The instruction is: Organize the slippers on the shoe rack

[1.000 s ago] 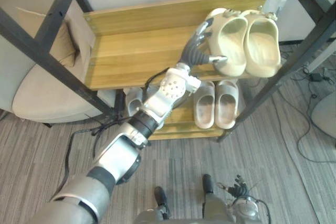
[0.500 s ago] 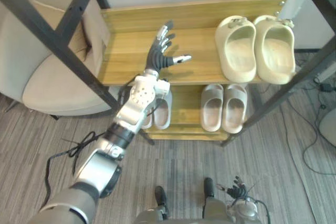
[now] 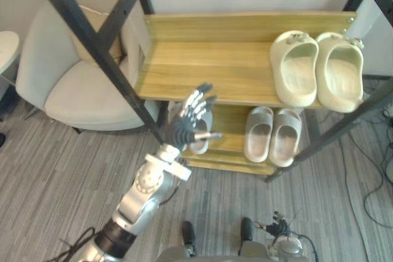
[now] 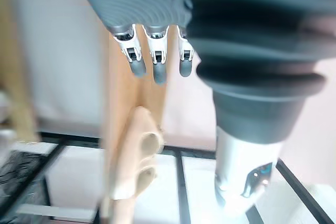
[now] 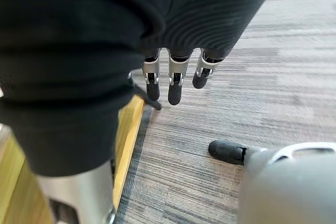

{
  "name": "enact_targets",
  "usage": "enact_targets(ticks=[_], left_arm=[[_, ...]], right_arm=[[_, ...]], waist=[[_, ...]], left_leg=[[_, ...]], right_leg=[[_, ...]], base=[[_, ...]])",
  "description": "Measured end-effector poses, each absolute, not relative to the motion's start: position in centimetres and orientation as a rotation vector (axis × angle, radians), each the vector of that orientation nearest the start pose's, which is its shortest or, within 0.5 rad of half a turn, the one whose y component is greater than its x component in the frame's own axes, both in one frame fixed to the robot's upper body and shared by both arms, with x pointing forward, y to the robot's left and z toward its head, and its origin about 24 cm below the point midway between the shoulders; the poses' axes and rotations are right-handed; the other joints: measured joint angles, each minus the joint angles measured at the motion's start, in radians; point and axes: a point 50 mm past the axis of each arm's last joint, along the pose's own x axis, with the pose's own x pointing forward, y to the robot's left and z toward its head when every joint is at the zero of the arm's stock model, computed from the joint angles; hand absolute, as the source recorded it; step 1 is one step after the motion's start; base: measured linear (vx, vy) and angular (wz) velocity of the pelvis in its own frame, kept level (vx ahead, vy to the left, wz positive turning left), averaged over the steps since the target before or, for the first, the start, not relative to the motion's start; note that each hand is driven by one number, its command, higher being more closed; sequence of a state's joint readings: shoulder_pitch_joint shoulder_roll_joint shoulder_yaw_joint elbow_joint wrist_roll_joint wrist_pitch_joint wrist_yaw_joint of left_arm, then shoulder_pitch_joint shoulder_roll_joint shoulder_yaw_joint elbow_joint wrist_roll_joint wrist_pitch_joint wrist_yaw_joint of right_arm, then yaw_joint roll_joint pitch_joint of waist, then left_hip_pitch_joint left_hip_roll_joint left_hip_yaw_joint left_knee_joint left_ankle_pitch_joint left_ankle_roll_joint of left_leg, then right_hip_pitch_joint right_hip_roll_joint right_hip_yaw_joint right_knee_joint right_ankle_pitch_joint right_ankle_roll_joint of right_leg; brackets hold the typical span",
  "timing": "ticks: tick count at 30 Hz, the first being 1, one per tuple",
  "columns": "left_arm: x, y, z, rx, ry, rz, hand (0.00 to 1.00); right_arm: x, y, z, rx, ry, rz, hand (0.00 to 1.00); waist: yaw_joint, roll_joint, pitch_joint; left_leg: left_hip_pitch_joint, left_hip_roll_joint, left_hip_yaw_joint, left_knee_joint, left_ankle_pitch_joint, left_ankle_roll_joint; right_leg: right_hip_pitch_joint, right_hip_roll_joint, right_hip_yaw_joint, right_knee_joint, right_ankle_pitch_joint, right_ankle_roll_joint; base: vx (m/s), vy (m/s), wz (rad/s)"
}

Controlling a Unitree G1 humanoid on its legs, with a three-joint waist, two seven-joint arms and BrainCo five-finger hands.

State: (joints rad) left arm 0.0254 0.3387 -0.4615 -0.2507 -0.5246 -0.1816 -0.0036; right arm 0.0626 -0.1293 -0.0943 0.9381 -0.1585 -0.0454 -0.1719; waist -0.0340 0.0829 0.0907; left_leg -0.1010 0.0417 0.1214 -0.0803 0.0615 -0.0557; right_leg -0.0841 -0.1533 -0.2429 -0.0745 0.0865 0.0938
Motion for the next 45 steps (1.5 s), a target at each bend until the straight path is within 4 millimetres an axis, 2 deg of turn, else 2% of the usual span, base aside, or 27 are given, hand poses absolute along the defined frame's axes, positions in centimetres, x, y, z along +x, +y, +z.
enact_targets(ticks=[3,5,8,12,15,17,21,28,36,39,42,43,44,45], left_arm=[[20.7,10.3,4.7,-0.291,-0.019,-0.448,0.00],[19.9,11.2,1.2,-0.264,0.128,-0.373,0.00],[18.5,12.9,-3.2,-0.199,0.306,-0.257,0.00],[16.5,15.1,-8.3,-0.106,0.536,-0.119,0.00],[14.5,16.9,-11.5,-0.006,0.713,-0.025,0.00],[13.3,18.0,-12.9,0.038,0.804,0.034,0.00],[11.3,19.3,-14.4,0.109,0.922,0.095,0.00],[10.0,20.0,-15.1,0.138,0.990,0.181,0.00],[9.8,20.2,-15.4,0.135,1.013,0.227,0.00],[9.8,20.2,-15.4,0.118,1.013,0.246,0.00],[10.7,19.4,-15.2,0.093,0.990,0.241,0.00],[11.0,19.0,-15.2,0.089,0.983,0.245,0.00],[11.3,18.7,-15.1,0.097,0.974,0.234,0.00],[11.8,18.5,-14.9,0.104,0.956,0.222,0.00]], right_arm=[[12.5,-22.1,-14.2,-0.302,0.953,-0.234,0.00],[12.2,-21.9,-14.4,-0.304,0.970,-0.224,0.00],[12.0,-21.6,-14.5,-0.304,0.975,-0.213,0.00],[12.1,-21.4,-14.5,-0.299,0.972,-0.212,0.00],[12.1,-21.3,-14.6,-0.297,0.975,-0.212,0.00],[12.0,-21.3,-14.7,-0.296,0.982,-0.212,0.00],[11.8,-21.3,-14.8,-0.288,0.992,-0.222,0.00],[11.7,-20.9,-15.0,-0.291,1.005,-0.218,0.00],[11.6,-20.6,-15.1,-0.284,1.013,-0.212,0.00],[11.6,-20.6,-15.2,-0.286,1.025,-0.211,0.00],[13.1,-20.8,-14.8,-0.297,0.999,-0.208,0.00],[14.1,-21.0,-14.4,-0.308,0.974,-0.209,0.00],[15.0,-21.0,-14.1,-0.309,0.948,-0.210,0.00],[15.9,-21.1,-13.7,-0.313,0.926,-0.214,0.00]], waist=[[0.012,-0.004,-0.004],[0.022,-0.012,-0.009],[0.036,-0.029,-0.025],[0.040,-0.040,-0.033],[0.039,-0.049,-0.040],[0.039,-0.055,-0.043],[0.040,-0.063,-0.043],[0.041,-0.072,-0.037],[0.041,-0.074,-0.036],[0.041,-0.073,-0.034],[0.050,-0.056,-0.005],[0.061,-0.045,-0.003],[0.060,-0.044,-0.001],[0.061,-0.050,0.005]], left_leg=[[0.003,-0.002,-0.030,0.000,0.003,-0.002],[0.012,-0.002,-0.052,-0.001,0.005,-0.003],[0.016,-0.002,-0.077,-0.003,0.007,-0.006],[0.029,-0.003,-0.085,-0.006,0.006,-0.008],[0.038,-0.001,-0.086,-0.007,0.004,-0.010],[0.039,0.000,-0.086,-0.007,0.003,-0.011],[0.070,0.000,-0.079,-0.020,0.001,-0.014],[0.087,0.004,-0.072,-0.021,-0.006,-0.019],[0.083,0.002,-0.087,-0.020,-0.006,-0.019],[0.039,-0.006,-0.151,-0.009,0.005,-0.019],[-0.012,-0.013,-0.221,-0.008,0.040,-0.026],[-0.050,-0.017,-0.210,-0.008,0.083,-0.029],[-0.083,-0.028,-0.208,-0.005,0.123,-0.034],[-0.116,-0.042,-0.207,-0.025,0.187,-0.050]], right_leg=[[0.021,-0.001,-0.032,0.000,-0.008,0.001],[0.045,-0.001,-0.060,0.000,-0.017,0.003],[0.058,0.000,-0.088,0.001,-0.032,0.003],[0.077,0.000,-0.100,-0.001,-0.038,0.005],[0.087,0.002,-0.104,-0.004,-0.043,0.006],[0.089,0.005,-0.103,-0.008,-0.043,0.006],[0.112,0.010,-0.096,-0.013,-0.045,0.006],[0.119,0.015,-0.078,-0.013,-0.048,0.002],[0.121,0.014,-0.091,-0.013,-0.052,0.003],[0.121,0.012,-0.159,-0.013,-0.058,0.004],[0.103,0.003,-0.252,0.033,-0.086,0.003],[0.074,-0.010,-0.273,0.085,-0.108,0.000],[0.047,-0.022,-0.296,0.115,-0.123,-0.007],[0.023,-0.035,-0.330,0.126,-0.126,-0.020]], base=[[0.00,0.006,0.33],[0.00,0.005,0.38],[-0.01,0.000,0.29],[0.02,-0.001,0.08],[0.04,-0.007,0.02],[0.03,-0.011,-0.02],[0.05,-0.009,-0.04],[0.00,-0.003,-0.07],[0.00,-0.003,0.05],[0.00,-0.013,0.67],[-0.02,-0.011,0.90],[-0.07,0.022,0.82],[-0.14,0.024,1.04],[-0.12,0.017,0.93]])
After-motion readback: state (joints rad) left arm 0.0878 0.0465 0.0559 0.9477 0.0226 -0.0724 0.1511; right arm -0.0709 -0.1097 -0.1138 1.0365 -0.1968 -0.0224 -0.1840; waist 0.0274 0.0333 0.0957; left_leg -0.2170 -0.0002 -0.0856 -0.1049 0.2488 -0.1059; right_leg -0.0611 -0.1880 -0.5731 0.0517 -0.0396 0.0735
